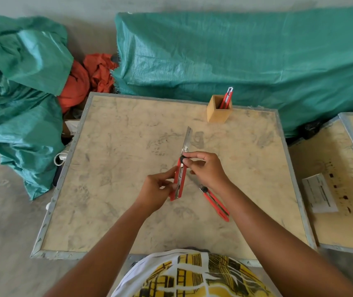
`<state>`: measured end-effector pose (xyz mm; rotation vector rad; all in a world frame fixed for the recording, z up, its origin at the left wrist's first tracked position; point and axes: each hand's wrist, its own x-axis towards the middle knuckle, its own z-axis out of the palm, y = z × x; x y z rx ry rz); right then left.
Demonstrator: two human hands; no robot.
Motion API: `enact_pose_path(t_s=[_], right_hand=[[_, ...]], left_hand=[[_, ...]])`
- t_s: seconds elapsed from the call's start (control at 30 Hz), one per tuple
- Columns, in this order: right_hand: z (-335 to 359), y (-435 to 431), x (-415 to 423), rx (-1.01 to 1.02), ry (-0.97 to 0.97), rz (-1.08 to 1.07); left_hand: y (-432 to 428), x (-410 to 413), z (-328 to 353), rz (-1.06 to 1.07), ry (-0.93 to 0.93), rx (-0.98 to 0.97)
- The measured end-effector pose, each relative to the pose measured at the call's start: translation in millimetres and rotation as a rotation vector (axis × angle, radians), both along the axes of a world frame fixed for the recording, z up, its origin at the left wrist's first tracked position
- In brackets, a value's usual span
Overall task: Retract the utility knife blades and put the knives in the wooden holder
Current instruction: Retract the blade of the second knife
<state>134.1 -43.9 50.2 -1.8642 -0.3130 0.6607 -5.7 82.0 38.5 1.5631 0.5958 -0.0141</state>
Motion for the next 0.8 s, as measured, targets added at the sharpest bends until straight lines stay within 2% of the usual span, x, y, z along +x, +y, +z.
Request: enact_pose_path(t_s=[0.3,0.57,0.8], right_hand=[[26,-16,25,0.013,-0.026,0.092],[39,-21,16,0.024,0.008,0.22],[42,-19,8,0.02,-0.108,0.28]], left_hand=[[-11,15,17,0.002,-0.071,-0.156],[-3,23,25,0.083,-0.109,-0.16],[4,23,32,0.106,-0.17,-0.24]])
